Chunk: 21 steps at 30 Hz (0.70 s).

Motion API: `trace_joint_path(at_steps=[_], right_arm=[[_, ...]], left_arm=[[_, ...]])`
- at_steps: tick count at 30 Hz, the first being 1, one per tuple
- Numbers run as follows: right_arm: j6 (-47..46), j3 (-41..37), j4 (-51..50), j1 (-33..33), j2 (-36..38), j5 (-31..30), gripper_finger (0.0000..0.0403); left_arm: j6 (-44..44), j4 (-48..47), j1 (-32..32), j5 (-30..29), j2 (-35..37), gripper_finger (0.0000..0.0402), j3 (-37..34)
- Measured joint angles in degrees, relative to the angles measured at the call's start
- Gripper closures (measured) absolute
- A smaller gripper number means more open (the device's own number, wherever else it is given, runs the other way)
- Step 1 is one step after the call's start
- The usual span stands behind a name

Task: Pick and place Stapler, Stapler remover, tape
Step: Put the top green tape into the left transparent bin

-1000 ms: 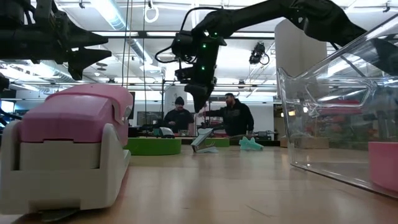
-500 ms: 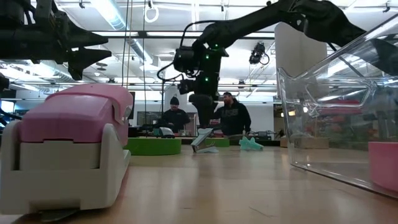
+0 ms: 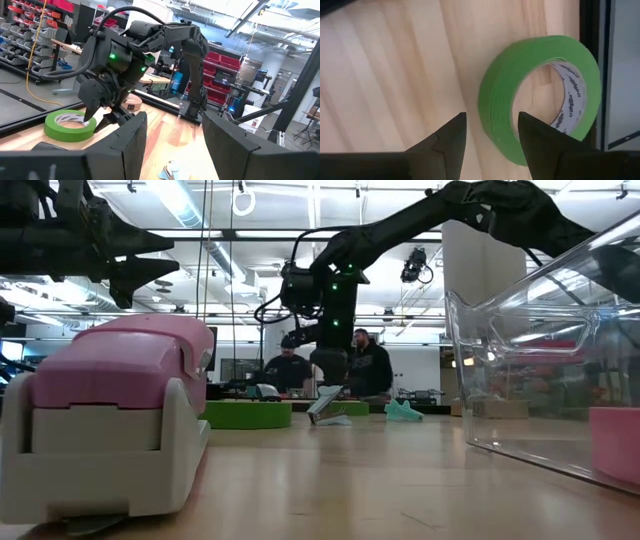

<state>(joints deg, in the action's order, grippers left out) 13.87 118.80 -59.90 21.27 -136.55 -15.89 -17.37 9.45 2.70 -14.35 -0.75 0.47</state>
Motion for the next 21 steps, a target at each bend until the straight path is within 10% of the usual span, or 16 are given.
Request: trace_joint_path(at_steps=[21], right_arm=[[1.20, 0.01, -1.45, 0.13, 0.00, -0.20, 0.0224]], left_arm=[[-0.04, 0.04, 0.02, 0.02, 0.00, 0.0207, 0.00]])
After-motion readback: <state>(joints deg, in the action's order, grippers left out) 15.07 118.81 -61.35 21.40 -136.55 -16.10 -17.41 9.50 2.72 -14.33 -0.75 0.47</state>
